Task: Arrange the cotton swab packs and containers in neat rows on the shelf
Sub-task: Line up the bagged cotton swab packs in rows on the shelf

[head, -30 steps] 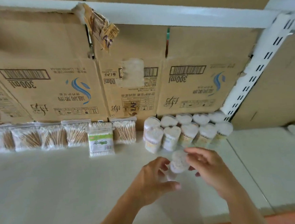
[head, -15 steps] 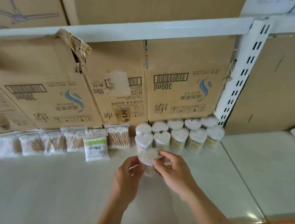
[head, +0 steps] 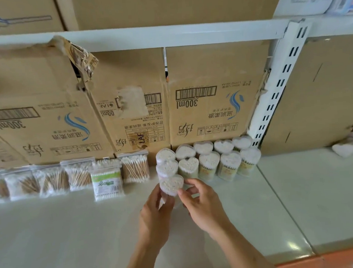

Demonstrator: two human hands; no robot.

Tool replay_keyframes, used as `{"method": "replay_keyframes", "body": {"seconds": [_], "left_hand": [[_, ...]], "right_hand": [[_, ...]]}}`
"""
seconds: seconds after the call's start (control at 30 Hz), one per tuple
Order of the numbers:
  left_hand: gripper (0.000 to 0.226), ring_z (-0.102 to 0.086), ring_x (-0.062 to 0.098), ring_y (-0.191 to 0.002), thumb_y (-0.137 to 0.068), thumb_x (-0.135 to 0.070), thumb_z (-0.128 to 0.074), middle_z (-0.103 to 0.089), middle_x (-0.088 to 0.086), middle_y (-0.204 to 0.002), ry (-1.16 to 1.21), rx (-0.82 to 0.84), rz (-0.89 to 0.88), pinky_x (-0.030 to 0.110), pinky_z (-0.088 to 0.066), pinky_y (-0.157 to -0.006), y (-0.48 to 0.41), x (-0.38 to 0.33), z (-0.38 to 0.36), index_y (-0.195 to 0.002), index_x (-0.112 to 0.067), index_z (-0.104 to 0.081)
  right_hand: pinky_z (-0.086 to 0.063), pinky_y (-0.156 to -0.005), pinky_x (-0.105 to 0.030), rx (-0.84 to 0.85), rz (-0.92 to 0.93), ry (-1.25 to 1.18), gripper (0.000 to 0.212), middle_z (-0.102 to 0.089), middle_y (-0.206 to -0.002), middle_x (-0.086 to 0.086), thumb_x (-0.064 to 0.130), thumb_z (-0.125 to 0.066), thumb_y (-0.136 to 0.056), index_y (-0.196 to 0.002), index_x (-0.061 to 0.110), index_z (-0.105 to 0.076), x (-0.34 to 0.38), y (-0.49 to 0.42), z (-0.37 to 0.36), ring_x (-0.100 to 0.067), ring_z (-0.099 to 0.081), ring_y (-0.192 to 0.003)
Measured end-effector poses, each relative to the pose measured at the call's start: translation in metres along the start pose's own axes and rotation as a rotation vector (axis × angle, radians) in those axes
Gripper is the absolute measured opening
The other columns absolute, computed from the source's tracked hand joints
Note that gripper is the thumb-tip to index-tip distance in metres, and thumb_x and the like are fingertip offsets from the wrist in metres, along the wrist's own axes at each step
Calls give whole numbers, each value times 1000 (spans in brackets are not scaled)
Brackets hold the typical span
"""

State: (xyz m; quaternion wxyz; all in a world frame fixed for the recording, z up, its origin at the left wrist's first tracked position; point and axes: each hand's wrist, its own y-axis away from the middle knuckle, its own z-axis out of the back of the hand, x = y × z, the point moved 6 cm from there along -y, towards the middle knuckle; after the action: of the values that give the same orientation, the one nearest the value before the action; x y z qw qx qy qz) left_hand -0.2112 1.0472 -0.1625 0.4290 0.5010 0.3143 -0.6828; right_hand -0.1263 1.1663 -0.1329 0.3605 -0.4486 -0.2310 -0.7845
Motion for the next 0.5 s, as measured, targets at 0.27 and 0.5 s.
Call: {"method": "replay_keyframes", "body": {"seconds": [0.27,0.5], "left_hand": [[26,-52,13,-89,-85,-24,-55,-57,-3,-99,-177,-413,-475,22,-40,-79,41,-68,7,-103,-7,-61],[31,-55,6,-100,-86,-28,-49,-63,-4,-107,-264,27,-675,11,-39,-88,62,-121,-117,-108,-14,-65]], "right_hand": [[-42,-61,-5,-221,-84,12,12,-64,-88,14,24,-59,-91,-101,20,-66,-34,5,81,5,-61,-73],[-37,-73,-9,-419,-106,92,21,-67,-102,0,14,-59,-90,-109,11,-67,-86,14,186,-12,-62,-92]]}}
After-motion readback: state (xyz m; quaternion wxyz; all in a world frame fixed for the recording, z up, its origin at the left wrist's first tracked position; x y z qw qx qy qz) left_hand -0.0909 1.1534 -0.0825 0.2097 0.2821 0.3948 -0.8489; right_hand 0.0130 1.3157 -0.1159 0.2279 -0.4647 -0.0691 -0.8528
